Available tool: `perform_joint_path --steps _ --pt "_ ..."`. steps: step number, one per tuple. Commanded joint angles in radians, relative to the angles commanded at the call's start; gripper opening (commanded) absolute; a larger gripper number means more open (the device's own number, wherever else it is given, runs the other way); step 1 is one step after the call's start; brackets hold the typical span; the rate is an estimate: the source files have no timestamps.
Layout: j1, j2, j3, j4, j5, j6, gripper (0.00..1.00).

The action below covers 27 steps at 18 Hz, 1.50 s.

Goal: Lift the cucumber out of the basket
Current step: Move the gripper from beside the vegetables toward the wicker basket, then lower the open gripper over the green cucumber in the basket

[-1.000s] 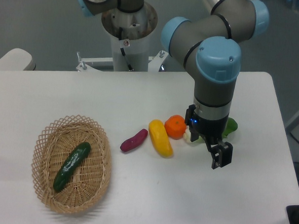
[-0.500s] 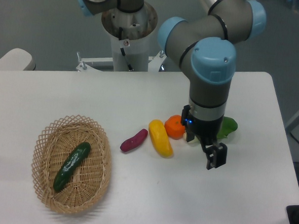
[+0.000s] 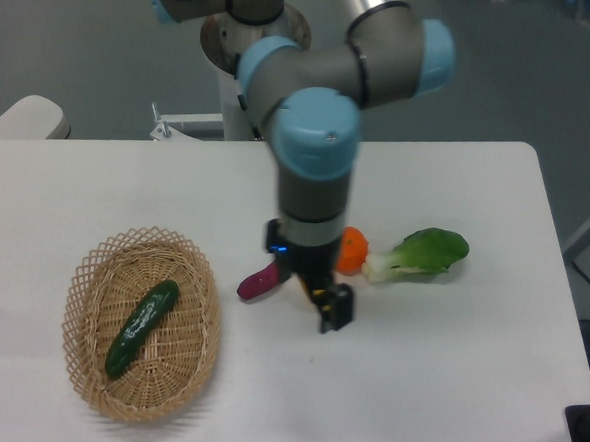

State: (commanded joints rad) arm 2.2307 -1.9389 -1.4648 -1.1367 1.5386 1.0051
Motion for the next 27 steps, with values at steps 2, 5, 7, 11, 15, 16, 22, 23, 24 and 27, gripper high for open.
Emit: perform_joint_path --steps 2,5,7,11,15,16,22,23,24,27 --pt "-0.038 0.005 -0.031 0.0 -0.002 -0.104 1.0" --pt "-0.1 -0.015 -0.072 0.023 -0.003 -0.336 1.0" --pt "-0.137 -0.046 -0.086 0.057 0.0 -0.379 1.0" --pt "-0.174 -0.086 -0.103 0.083 -0.002 -0.463 1.0" --pt "-0.187 -0.132 -0.103 0.129 -0.002 -0.561 1.0" --pt "-0.193 -0.143 -0.103 0.149 -0.002 -0.586 1.0" --pt "-0.21 -0.186 -0.108 0.172 0.026 -0.585 1.0" --pt "-0.21 -0.189 -0.103 0.172 0.035 -0.583 1.0" --pt "-0.21 -0.192 -0.101 0.173 0.041 -0.576 1.0" --pt "-0.212 -0.195 -0.109 0.173 0.041 -0.565 1.0"
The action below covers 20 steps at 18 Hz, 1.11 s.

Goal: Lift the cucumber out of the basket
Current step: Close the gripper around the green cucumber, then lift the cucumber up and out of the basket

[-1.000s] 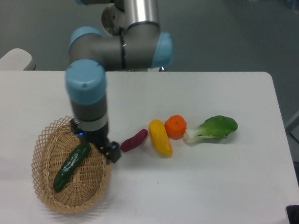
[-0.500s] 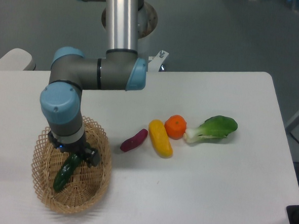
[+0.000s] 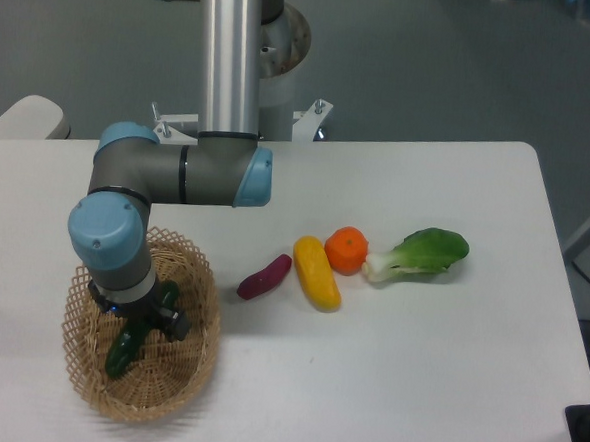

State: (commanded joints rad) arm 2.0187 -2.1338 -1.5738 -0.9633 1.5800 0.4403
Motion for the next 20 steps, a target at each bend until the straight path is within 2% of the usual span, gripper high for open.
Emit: perform_joint_path --steps 4,7,8,9,13,14,16,20 --pt "-0.006 -0.005 -0.002 0.0 0.0 0.0 1.0" --pt "-0.009 -0.002 -0.012 0.0 0.0 0.0 0.95" --pt "-0.015 -0.002 -0.014 0.0 0.0 0.0 0.91" --pt "-0.015 -0.002 -0.012 0.0 0.0 0.003 0.82" --pt "-0.015 0.0 -0.011 0.0 0.0 0.014 0.37" --pt "-0.015 0.002 -0.008 0.0 0.0 0.021 0.32" --pt "-0.015 0.003 -0.003 0.0 0.0 0.032 0.25" --pt "-0.011 0.008 0.006 -0.002 -0.002 0.043 0.23"
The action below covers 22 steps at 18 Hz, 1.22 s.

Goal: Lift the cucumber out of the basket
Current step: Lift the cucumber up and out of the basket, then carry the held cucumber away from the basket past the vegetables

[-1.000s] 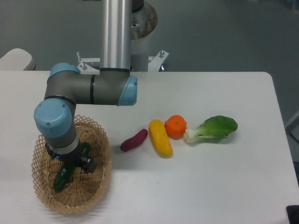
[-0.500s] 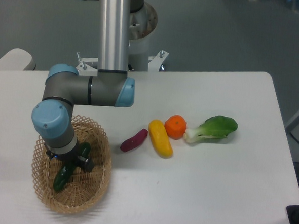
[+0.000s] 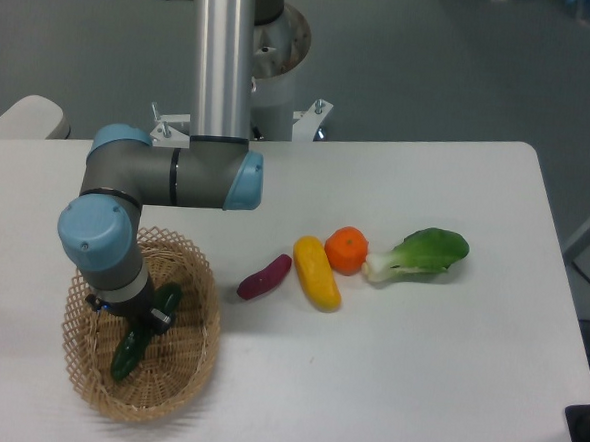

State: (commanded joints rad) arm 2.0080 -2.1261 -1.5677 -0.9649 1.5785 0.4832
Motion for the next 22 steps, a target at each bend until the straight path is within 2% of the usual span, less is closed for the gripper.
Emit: perform_joint_path --steps 3,7,10,12,17,22 --pt "0.002 0.015 0.006 -0.006 0.003 0.05 0.23" --pt "0.031 0.067 0.043 -0.025 0.003 0.132 0.23" --pt "0.098 0.11 0.07 -0.029 -0.002 0.204 0.23" --pt "0.138 0.114 0.1 -0.04 -0.002 0.273 0.23" --pt "0.257 0.12 0.169 -0.129 -0.015 0.451 0.23" --pt "0.368 0.121 0.186 -0.149 -0.031 0.671 0.23"
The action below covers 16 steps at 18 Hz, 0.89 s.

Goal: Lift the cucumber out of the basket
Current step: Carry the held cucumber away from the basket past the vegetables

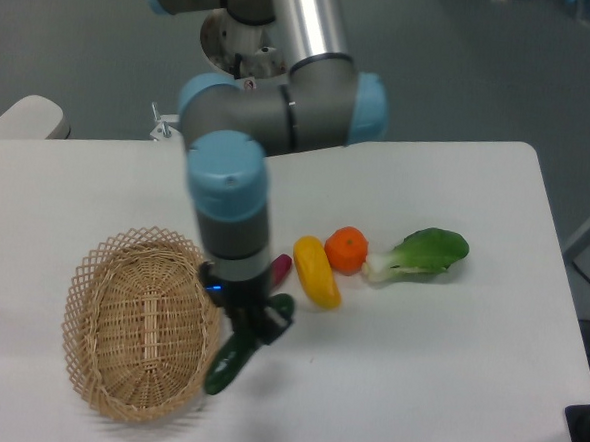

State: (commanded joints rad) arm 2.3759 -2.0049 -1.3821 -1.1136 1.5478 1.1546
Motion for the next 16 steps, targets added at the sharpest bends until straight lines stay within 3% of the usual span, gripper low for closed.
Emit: perform_joint_path --steps 7,16 --pt "0.107 -0.002 -0.002 -0.006 -0.009 0.212 0.23" --pt "0.143 -0.008 0.005 -0.011 -0.009 0.275 0.23"
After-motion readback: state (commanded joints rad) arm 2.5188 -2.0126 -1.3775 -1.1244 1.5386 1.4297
